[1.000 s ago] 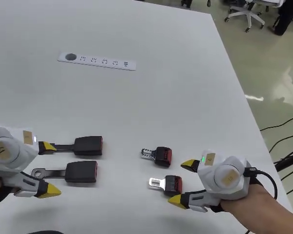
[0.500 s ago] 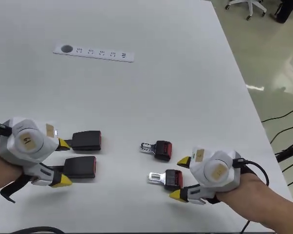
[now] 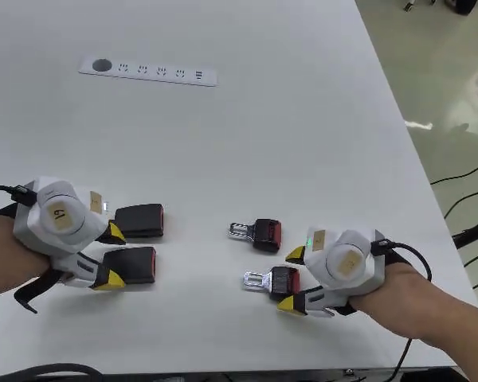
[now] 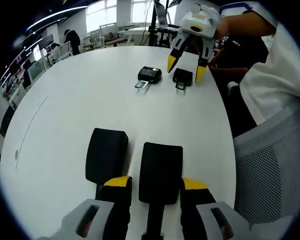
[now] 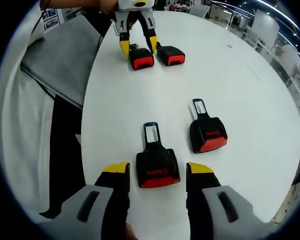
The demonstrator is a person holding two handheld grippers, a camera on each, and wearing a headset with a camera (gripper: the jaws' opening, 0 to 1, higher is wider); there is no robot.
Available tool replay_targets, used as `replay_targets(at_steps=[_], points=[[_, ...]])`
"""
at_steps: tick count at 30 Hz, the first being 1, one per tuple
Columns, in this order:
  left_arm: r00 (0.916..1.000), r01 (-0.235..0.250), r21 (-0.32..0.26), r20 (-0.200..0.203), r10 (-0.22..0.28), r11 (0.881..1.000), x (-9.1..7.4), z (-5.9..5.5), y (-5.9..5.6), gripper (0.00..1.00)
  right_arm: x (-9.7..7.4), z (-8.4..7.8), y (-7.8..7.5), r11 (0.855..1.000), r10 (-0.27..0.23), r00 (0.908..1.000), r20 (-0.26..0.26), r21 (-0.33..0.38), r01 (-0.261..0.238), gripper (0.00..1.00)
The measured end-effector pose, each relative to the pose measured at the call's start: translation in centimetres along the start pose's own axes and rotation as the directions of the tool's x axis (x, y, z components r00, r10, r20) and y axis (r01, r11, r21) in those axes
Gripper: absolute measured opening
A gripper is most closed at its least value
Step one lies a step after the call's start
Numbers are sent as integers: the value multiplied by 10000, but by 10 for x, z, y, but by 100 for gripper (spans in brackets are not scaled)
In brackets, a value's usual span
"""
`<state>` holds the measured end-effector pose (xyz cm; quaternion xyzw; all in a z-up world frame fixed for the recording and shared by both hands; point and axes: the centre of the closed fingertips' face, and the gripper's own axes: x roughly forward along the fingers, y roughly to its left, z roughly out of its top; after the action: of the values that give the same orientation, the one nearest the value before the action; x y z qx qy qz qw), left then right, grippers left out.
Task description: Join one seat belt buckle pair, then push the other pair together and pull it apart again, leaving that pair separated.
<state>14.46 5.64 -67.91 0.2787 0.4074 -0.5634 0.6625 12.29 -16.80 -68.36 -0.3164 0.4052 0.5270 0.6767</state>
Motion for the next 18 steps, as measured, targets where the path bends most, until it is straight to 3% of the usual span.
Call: replay_targets(at_steps=[10,14,18], points=[[9977,426,505,-552,-398,9978,4,-7,-6,35,6,-8,3,9991,382,9988,-303,-172,-387,38],[9974,453,571,-594,-419,9973,5,-8,-4,35,6,-8,3,9984,424,9982,-415,-349,-439,36],[9957,519,1037,-825,-434,9933,5,-9,-4,34,7,-9,2,9973,400,9978,-524,-599,-431,34]])
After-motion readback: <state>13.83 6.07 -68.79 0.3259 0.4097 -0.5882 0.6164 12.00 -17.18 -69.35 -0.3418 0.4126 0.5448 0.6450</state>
